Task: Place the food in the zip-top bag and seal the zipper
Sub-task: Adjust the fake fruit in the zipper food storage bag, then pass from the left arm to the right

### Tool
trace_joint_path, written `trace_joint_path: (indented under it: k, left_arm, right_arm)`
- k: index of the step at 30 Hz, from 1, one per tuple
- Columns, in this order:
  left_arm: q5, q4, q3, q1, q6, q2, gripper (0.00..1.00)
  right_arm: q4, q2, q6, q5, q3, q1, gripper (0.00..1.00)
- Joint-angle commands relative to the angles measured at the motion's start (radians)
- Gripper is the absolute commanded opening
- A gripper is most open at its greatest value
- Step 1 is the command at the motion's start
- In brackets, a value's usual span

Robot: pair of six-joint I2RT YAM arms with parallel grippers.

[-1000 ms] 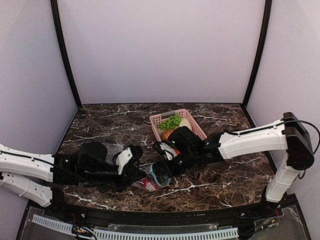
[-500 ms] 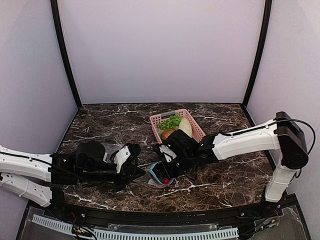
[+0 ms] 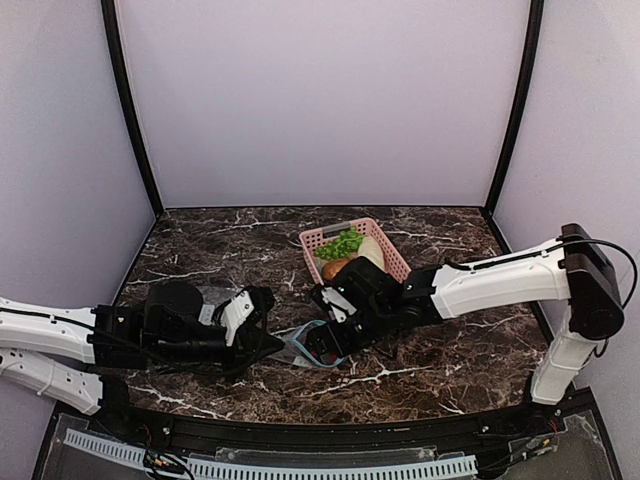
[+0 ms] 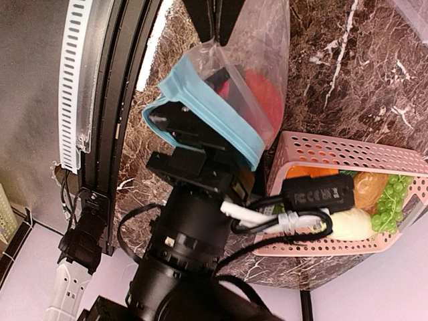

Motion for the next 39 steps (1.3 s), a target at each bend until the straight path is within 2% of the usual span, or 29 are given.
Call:
trace_joint_path:
  k: [1,8,11,17,25,29,33,36,39]
  left_arm:
    - [0.077,0.02,-0.01,-0.005,-0.018,0.028,0.01]
    - [0.147,0.035,0.002,-0.004,-0.035,0.086,0.01]
    - [0.164,0.051,0.003,-0.004,-0.042,0.089,0.01]
    - [0.177,0.044,0.006,-0.004,-0.047,0.073,0.01]
    - [0.175,0.022,0.006,-0.004,-0.056,0.046,0.01]
    - [0.171,0.011,0.01,-0.004,-0.056,0.042,0.01]
    - [0.166,0.008,0.009,-0.003,-0.06,0.038,0.01]
    - [0.163,0.009,0.007,0.002,-0.064,0.037,0.01]
    - [0.162,0.02,0.004,0.013,-0.066,0.037,0.01]
  right_arm:
    - [-0.036,-0.114,-0.071,-0.002,0.029,0.002,0.99]
    - [-0.007,-0.199,-0.19,-0.08,-0.01,0.002,0.99]
    - [0.02,-0.207,-0.228,-0.076,-0.046,0.002,0.96]
    - [0.046,-0.188,-0.321,-0.009,-0.066,-0.006,0.82]
    - [0.05,-0.119,-0.412,-0.042,0.008,-0.01,0.67]
    - [0.068,-0.107,-0.427,-0.079,0.02,-0.011,0.49]
    - [0.092,-0.139,-0.417,-0.106,-0.008,-0.01,0.19]
    - [0.099,-0.176,-0.394,-0.125,-0.035,-0.011,0.02]
    - [0.1,-0.218,-0.364,-0.133,-0.067,-0.01,0.0]
